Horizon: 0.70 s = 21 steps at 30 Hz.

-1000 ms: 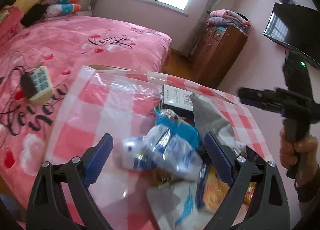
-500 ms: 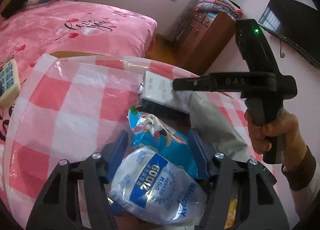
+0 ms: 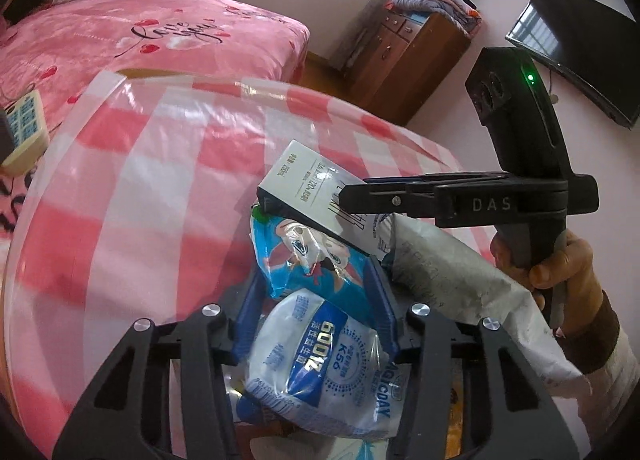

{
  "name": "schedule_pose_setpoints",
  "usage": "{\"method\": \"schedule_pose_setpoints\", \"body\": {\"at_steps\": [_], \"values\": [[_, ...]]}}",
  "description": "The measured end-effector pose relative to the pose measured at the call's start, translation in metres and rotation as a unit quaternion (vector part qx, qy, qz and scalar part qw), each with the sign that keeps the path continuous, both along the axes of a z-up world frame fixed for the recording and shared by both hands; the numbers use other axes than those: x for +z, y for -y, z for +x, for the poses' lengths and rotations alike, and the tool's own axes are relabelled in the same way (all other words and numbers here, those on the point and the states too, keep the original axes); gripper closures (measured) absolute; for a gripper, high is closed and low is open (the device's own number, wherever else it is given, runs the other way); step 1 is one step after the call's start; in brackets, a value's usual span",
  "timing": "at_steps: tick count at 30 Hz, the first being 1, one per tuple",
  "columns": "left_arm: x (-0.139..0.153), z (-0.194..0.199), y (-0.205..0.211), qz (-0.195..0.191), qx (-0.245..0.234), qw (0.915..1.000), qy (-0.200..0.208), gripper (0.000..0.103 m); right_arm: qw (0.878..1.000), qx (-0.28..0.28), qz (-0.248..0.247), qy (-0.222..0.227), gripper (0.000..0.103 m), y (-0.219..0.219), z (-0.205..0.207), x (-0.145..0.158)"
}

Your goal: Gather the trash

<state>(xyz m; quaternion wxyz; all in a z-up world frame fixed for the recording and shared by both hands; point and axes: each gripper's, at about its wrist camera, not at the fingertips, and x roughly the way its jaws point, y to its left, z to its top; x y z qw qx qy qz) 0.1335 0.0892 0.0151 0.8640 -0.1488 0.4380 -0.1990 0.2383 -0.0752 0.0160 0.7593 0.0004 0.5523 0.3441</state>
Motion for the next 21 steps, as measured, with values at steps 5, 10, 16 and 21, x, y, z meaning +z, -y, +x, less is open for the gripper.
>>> {"method": "schedule_pose_setpoints", "body": {"at_steps": [5, 10, 16, 21], "values": [[0.000, -0.043, -0.003, -0.005, -0.001, 0.9999, -0.010, 0.053, 1.000, 0.021, 0.000, -0.006, 0.054, -0.003, -0.043, 0.001], [0.001, -0.080, -0.004, -0.013, -0.004, 0.9998, -0.015, 0.053, 1.000, 0.029, 0.001, -0.013, 0.054, -0.005, -0.079, 0.000], [0.003, -0.108, -0.010, -0.019, -0.005, 0.9998, -0.007, 0.053, 0.999, 0.027, 0.018, -0.030, 0.053, 0.001, -0.115, 0.001], [0.021, -0.120, -0.021, 0.000, 0.022, 0.9991, 0.037, 0.043, 0.997, -0.032, 0.074, -0.012, 0.035, 0.035, -0.132, 0.021]]}}
